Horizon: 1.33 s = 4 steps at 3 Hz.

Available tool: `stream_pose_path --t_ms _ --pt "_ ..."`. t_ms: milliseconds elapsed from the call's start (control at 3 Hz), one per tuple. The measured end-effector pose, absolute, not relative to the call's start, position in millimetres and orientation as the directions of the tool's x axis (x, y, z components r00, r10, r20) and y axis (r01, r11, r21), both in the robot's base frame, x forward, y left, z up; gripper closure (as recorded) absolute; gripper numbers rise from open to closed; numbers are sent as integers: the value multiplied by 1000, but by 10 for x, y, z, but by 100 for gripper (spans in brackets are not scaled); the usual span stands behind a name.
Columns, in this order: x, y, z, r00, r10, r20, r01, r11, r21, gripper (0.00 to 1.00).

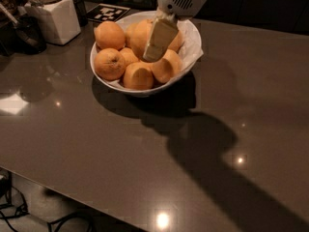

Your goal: Pick orange from white bowl

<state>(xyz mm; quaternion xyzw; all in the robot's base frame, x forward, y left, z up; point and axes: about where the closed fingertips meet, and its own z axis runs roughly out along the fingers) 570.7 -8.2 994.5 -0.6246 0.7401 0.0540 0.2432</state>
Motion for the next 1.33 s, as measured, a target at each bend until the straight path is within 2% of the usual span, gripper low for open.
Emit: stream_pose_path --t_ms 1333 --pt "4923 -82 9973 -160 -886 -435 -952 256 -170 100"
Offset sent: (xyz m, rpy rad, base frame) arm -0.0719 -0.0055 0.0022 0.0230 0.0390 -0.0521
